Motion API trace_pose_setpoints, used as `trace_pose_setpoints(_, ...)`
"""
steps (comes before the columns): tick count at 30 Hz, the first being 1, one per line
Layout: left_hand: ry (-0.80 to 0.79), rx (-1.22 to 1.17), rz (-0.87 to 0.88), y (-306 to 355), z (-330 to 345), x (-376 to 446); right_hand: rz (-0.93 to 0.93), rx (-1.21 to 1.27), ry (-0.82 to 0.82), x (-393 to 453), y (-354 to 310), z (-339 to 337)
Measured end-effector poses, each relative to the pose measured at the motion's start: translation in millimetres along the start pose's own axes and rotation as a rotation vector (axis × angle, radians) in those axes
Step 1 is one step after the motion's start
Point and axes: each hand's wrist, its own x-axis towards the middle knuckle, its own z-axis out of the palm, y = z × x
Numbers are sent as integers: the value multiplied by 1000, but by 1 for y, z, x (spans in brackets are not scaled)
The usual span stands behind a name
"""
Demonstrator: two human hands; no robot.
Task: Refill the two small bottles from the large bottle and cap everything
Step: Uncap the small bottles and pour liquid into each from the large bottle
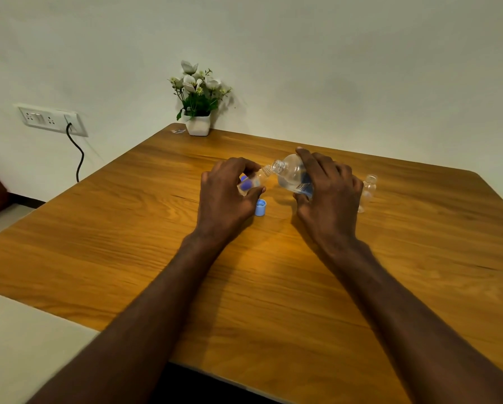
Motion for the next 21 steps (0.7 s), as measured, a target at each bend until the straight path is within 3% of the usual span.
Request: trace_pose_setpoints(21, -4, 19, 29, 2, 1, 0, -21, -29, -7, 1, -1, -5)
